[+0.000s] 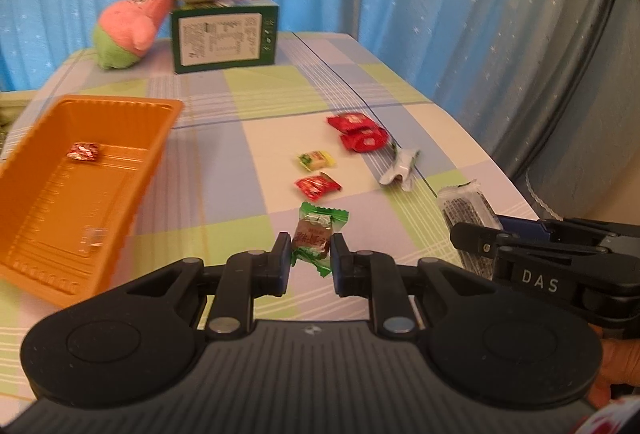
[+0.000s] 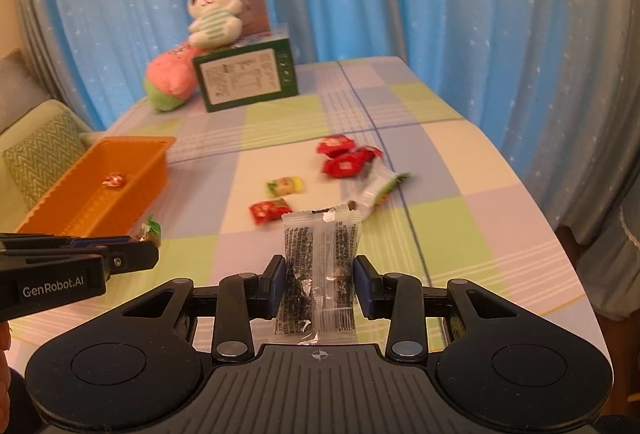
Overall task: Organize snacks
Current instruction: 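Carry the green candy and seaweed packet over the orange tray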
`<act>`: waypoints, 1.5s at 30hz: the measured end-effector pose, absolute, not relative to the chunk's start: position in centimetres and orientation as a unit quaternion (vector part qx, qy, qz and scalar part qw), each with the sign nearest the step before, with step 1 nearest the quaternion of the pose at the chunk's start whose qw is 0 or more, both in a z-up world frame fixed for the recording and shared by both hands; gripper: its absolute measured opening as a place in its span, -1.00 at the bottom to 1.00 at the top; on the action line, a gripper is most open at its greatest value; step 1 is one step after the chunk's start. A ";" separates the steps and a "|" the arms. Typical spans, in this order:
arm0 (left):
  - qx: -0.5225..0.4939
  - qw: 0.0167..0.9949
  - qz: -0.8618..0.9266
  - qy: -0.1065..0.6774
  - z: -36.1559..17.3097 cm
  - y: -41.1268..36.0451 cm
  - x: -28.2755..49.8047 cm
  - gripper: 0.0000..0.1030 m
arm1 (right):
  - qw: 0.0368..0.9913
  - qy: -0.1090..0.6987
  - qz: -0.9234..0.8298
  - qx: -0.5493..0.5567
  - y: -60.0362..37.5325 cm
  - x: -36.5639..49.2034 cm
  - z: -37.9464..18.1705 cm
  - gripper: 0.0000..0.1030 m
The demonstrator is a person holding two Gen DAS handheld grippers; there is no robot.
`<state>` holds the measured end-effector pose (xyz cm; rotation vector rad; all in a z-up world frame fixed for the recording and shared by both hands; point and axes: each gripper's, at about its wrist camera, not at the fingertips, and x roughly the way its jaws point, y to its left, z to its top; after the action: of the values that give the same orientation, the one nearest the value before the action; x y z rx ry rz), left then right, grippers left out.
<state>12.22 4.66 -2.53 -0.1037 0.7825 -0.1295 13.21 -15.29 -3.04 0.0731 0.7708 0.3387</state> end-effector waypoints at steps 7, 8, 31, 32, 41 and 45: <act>-0.059 0.928 -0.039 0.366 -0.9 7.4 10.5 -0.65 | 0.911 0.364 0.192 0.023 -12.7 12.4 -1.8 -0.28; -0.059 0.929 -0.035 0.365 -0.7 7.7 10.3 -0.65 | 0.911 0.363 0.195 0.022 -12.3 12.3 -1.7 -0.28; -0.068 0.932 0.063 0.351 1.7 19.3 8.2 -0.65 | 0.875 0.356 0.327 0.000 0.3 12.6 0.8 -0.28; -0.067 0.931 0.065 0.352 1.7 19.7 8.2 -0.65 | 0.874 0.357 0.330 -0.002 0.9 12.7 0.8 -0.28; -0.071 0.927 0.077 0.361 0.9 22.7 8.9 -0.65 | 0.861 0.368 0.351 -0.003 4.4 14.6 0.1 -0.28; -0.072 0.925 0.078 0.364 0.4 23.8 9.6 -0.65 | 0.856 0.375 0.357 -0.002 5.8 15.8 -0.3 -0.28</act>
<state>9.64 23.77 0.35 -0.1478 0.7476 0.1606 15.77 5.76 -0.34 -0.0040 0.7882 0.7496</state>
